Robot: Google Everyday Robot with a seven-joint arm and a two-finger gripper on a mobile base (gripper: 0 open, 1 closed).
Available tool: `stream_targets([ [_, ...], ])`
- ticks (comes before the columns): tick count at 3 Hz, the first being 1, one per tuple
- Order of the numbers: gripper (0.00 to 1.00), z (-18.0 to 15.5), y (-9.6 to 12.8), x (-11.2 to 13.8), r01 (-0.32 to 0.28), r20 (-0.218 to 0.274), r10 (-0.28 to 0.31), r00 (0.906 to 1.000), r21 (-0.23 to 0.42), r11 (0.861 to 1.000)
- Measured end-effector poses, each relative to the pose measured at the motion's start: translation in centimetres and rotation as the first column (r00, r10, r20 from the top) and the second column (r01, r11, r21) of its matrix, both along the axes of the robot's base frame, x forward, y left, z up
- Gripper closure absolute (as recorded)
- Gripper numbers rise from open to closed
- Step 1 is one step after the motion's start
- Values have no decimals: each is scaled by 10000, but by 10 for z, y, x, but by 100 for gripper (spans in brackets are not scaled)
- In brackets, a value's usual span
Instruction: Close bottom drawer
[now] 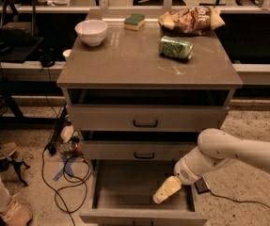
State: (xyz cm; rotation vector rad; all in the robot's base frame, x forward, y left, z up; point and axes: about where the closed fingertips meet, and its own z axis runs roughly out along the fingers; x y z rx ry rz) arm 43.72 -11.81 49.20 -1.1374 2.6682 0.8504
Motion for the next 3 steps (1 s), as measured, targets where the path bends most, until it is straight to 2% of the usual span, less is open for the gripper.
stream_targets([
  [1, 0, -23, -9, -1, 402, -314, -411, 9987, -306, 9987],
  [2, 0, -91, -40, -10, 1662, -1099, -1722, 9789, -618, 9842],
  [3, 3, -180, -63, -37, 2796, -2439, -2880, 9260, -691, 9576],
])
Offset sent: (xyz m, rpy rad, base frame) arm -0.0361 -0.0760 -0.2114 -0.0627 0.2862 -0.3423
